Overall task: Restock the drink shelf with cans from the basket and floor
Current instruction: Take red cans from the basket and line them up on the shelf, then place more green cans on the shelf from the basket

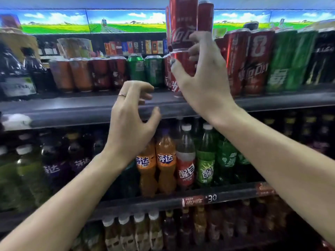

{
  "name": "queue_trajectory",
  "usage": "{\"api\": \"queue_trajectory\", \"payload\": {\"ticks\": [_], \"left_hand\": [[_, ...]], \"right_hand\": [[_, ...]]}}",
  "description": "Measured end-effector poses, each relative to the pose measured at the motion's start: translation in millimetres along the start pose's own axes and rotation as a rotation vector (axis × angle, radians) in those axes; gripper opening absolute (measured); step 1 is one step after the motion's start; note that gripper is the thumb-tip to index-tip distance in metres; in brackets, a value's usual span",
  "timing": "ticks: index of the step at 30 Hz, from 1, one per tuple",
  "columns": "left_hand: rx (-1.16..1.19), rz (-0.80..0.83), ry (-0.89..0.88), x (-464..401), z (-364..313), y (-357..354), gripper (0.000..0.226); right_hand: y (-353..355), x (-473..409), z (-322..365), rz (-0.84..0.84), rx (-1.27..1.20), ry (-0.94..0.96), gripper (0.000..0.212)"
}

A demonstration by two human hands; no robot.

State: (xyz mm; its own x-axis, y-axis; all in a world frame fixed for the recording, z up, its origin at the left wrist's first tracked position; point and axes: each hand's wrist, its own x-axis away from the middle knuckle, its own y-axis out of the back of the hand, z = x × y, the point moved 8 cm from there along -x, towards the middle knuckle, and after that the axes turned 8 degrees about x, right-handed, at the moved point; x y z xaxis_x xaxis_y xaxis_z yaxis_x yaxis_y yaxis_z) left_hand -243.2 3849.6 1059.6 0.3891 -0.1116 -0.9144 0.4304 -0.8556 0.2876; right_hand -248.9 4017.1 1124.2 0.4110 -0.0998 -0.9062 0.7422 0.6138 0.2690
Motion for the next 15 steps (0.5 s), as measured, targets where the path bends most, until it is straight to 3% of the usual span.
{"api": "queue_trajectory", "payload": {"ticks": [4,15], "left_hand": [[-0.026,0.096,0.027,95,14,-8,0.023],[0.026,0.493,0.632,356,90,-57,0.023]], "right_hand": [[-28,87,-9,0.103,-0.136,-0.048,0.033],[-119,347,-58,0.629,-0.259,-0.422,0.016]]}}
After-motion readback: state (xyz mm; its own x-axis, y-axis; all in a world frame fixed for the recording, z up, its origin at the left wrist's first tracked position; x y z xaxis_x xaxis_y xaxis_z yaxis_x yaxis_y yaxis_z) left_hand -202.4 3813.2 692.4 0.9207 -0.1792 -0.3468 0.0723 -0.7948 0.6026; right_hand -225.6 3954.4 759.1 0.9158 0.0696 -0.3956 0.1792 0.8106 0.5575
